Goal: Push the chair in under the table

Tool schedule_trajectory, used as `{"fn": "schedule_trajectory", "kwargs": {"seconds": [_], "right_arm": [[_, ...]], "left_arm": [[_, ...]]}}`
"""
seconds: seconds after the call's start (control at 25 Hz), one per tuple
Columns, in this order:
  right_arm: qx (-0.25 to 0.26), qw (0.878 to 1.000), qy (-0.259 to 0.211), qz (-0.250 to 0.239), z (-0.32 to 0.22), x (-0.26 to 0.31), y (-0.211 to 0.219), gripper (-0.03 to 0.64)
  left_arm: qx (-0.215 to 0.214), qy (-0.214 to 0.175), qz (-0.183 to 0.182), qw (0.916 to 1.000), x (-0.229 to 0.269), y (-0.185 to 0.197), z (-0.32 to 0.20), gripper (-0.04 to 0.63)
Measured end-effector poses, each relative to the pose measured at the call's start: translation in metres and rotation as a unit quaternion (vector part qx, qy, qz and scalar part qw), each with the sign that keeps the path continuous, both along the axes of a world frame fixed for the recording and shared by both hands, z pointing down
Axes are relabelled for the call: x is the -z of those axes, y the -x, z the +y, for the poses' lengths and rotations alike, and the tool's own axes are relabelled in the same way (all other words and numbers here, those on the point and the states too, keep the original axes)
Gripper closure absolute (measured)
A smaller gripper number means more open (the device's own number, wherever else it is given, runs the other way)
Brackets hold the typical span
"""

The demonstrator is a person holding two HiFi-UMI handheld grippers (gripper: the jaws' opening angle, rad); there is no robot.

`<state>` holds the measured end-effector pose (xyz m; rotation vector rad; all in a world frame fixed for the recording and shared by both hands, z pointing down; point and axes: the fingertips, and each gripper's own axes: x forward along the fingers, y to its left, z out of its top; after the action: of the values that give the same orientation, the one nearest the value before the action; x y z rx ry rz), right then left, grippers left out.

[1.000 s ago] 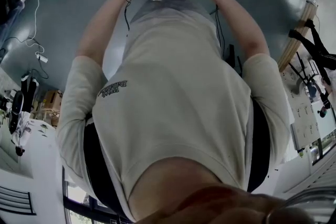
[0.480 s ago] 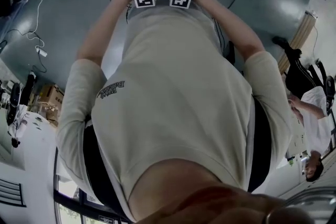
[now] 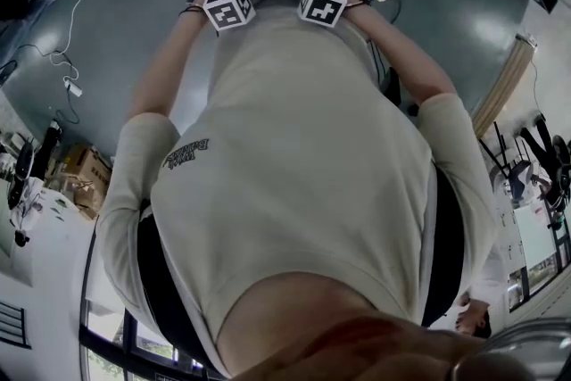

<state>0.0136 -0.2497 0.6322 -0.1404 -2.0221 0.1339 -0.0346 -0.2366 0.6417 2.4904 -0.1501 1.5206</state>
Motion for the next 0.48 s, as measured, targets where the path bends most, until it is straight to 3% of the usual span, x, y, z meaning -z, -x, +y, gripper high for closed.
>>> {"fn": "schedule_trajectory", "kwargs": {"seconds": [0.08,0.2,0.32,0.48], "right_arm": [[-0.026,0.999,-0.003,-0.021,-0.009,0.021,0.004,0.408],[-0.072,0.996,-0.022,-0.055,-0.035,0.053,0.008,0.411],[-0.117,0.988,-0.056,-0.087,-0.068,0.087,0.012,0.427],[-0.175,0.971,-0.095,-0.134,-0.102,0.136,0.022,0.480]], "left_arm": [[0.053,0.003,0.047,0.9975,0.022,-0.003,-0.009,0.408],[0.129,-0.001,0.112,0.9853,0.057,-0.006,-0.036,0.408],[0.173,-0.047,0.159,0.9709,0.093,-0.006,-0.071,0.408],[0.209,-0.123,0.218,0.9454,0.149,0.000,-0.111,0.410]]}}
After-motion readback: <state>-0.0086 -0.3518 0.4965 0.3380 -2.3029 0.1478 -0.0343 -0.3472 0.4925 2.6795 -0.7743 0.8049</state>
